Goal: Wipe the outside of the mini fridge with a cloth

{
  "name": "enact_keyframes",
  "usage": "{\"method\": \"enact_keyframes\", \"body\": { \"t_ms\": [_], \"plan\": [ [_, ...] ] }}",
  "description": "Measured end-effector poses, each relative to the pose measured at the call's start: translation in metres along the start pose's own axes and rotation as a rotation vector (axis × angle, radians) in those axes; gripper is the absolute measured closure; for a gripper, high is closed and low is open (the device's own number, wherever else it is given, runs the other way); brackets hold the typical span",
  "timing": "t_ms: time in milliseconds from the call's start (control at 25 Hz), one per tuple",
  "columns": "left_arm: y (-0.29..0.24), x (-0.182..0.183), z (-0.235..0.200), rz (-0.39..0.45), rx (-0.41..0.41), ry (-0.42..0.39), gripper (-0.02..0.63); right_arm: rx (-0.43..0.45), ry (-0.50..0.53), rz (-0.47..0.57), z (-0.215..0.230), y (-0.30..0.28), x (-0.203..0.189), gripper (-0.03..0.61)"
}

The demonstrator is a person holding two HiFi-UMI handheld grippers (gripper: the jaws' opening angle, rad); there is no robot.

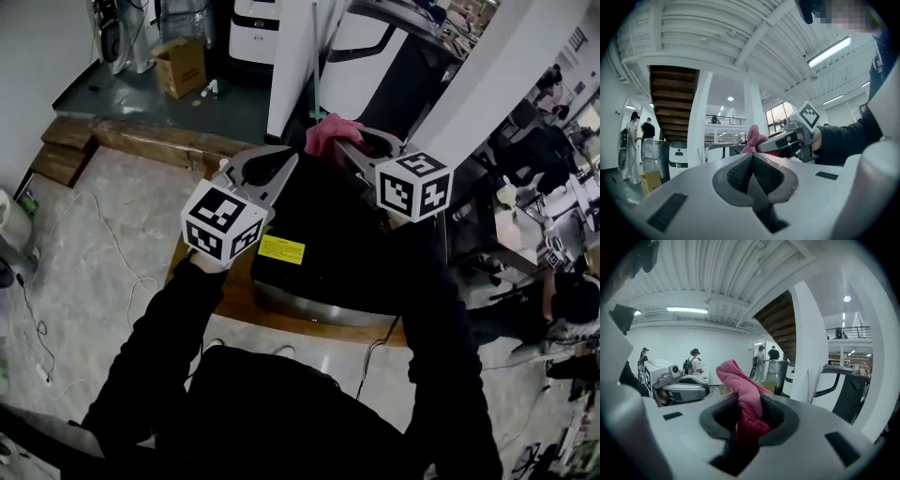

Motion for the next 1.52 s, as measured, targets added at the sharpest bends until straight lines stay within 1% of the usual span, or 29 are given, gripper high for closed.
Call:
{"method": "enact_keyframes", "body": {
  "t_ms": [160,320,400,520,680,800,920,1120,1360,1520],
  "plan": [
    [-0.02,-0.018,-0.005,-0.063,0.048,-0.003,0.607,0.071,-0.094,-0.09,0.043,-0.04,-0.026,0.477],
    [-0.031,-0.033,-0.01,-0.103,0.072,0.007,0.607,0.069,-0.126,-0.183,0.075,-0.073,-0.054,0.477],
    [-0.033,-0.037,-0.012,-0.116,0.085,0.006,0.607,0.047,-0.093,-0.257,0.087,-0.086,-0.069,0.477],
    [-0.038,-0.035,-0.01,-0.125,0.097,-0.006,0.607,0.024,0.006,-0.383,0.097,-0.096,-0.084,0.48],
    [-0.037,-0.033,-0.005,-0.14,0.117,-0.029,0.607,0.072,0.029,-0.453,0.101,-0.098,-0.084,0.488],
    [-0.026,-0.034,-0.004,-0.16,0.128,-0.032,0.607,0.118,0.034,-0.512,0.092,-0.1,-0.082,0.491],
    [-0.013,-0.035,-0.003,-0.174,0.13,-0.03,0.607,0.15,0.023,-0.547,0.078,-0.099,-0.08,0.492],
    [0.008,-0.038,-0.001,-0.191,0.097,-0.031,0.607,0.191,-0.016,-0.602,0.051,-0.097,-0.079,0.494],
    [0.042,-0.038,0.005,-0.18,0.048,-0.021,0.607,0.189,-0.036,-0.637,0.004,-0.085,-0.082,0.494],
    [0.066,-0.039,0.013,-0.191,-0.005,-0.013,0.607,0.187,-0.031,-0.673,-0.034,-0.075,-0.083,0.494]
  ]
}}
Point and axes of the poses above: the fingertips, and each gripper's own axes: y backward along the fingers, z to its right, x out of its top, the point moved 8 cm from there along y, backward along the fingers, and after that the axes turned 12 degrees about x, right-handed, at the moved point
